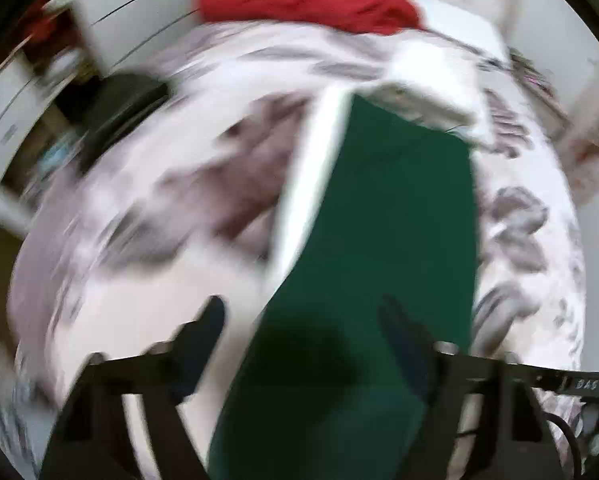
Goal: Fold large clothes
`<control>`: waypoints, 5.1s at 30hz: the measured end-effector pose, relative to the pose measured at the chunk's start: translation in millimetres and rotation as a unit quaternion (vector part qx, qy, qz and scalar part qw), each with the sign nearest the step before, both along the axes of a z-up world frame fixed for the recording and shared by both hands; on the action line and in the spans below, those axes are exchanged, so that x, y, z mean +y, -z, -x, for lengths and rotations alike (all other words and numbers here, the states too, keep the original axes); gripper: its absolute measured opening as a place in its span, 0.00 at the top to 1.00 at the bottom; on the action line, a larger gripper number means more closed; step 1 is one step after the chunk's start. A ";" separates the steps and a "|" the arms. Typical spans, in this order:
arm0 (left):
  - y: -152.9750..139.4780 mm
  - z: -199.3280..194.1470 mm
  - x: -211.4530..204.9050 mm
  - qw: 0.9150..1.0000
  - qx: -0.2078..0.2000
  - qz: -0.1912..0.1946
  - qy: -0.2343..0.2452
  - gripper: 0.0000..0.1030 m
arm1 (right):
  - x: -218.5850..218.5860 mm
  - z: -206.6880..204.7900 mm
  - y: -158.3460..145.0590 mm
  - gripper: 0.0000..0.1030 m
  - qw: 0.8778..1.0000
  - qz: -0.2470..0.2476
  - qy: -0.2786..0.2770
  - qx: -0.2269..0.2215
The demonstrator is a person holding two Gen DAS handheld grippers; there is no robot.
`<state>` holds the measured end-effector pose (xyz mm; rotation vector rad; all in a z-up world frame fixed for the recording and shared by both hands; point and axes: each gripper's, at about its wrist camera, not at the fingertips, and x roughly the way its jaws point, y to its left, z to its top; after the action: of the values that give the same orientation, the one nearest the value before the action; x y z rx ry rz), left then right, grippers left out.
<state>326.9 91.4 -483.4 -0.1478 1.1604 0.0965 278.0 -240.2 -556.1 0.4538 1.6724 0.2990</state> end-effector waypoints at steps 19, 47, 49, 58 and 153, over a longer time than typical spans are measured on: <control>187.2 -247.1 41.6 0.992 0.109 -0.005 0.066 0.89 | 88.5 -318.6 116.7 0.68 0.990 0.140 0.006 0.002; 19.7 87.2 89.4 0.980 0.102 0.165 0.034 0.40 | 31.1 25.6 -40.7 0.40 0.998 -0.038 -0.005 0.050; 38.9 128.3 89.6 0.975 0.142 0.173 0.023 0.40 | 33.4 65.0 -16.3 0.36 0.995 -0.052 0.014 0.082; 113.8 250.2 87.5 0.962 0.226 0.153 -0.030 0.41 | 44.6 214.4 98.7 0.36 0.969 -0.094 0.087 0.213; 93.2 -234.4 64.2 0.952 0.008 0.303 0.047 0.14 | 9.8 -325.2 48.4 0.16 0.949 -0.232 0.215 0.011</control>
<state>561.3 155.6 -576.6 -0.6350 1.1823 -0.3495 603.1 -230.5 -604.5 1.1585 1.4699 0.3616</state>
